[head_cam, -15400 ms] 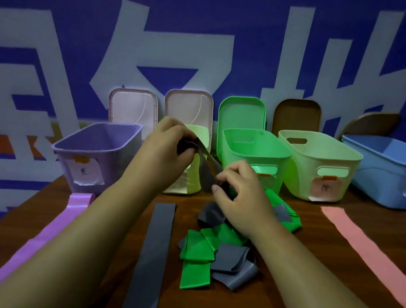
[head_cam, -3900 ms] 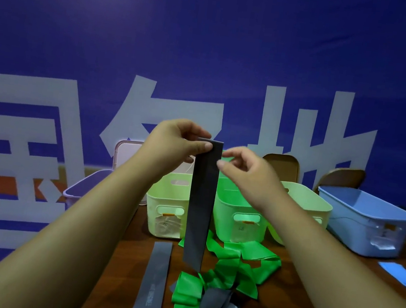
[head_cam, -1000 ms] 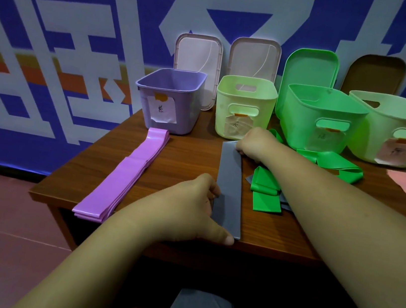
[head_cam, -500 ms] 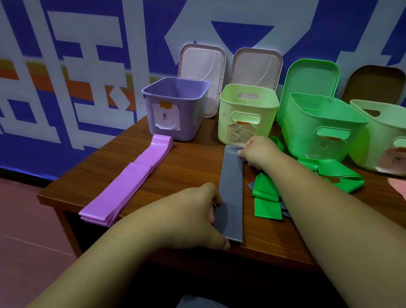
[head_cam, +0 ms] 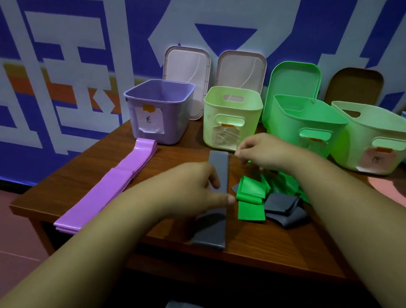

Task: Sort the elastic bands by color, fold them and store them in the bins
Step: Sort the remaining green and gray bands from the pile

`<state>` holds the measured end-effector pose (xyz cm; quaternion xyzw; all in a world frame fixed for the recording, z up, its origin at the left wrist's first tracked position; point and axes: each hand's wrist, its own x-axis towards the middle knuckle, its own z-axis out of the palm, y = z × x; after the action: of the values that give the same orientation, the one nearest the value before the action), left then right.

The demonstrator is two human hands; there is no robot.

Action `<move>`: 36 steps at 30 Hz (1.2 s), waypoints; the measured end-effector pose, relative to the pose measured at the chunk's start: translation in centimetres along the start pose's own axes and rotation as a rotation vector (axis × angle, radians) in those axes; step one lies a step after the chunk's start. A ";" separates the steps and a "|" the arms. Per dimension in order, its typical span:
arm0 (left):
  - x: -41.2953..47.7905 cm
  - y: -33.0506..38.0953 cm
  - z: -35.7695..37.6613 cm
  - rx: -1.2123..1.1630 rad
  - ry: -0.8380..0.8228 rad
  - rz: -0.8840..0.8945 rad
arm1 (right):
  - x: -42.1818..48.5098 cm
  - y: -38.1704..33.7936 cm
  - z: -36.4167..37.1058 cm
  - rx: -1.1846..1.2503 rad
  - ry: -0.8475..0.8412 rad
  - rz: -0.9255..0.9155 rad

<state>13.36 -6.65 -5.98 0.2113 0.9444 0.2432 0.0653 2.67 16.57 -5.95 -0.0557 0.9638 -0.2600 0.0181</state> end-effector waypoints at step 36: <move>15.8 3.7 1.5 -0.170 -0.376 0.464 | -4.4 12.0 -1.4 0.187 0.409 -0.038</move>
<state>0.85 3.72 -5.80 0.4562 0.8187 0.2862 0.1993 5.79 28.10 -10.81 -0.0179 0.9180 -0.3543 -0.1775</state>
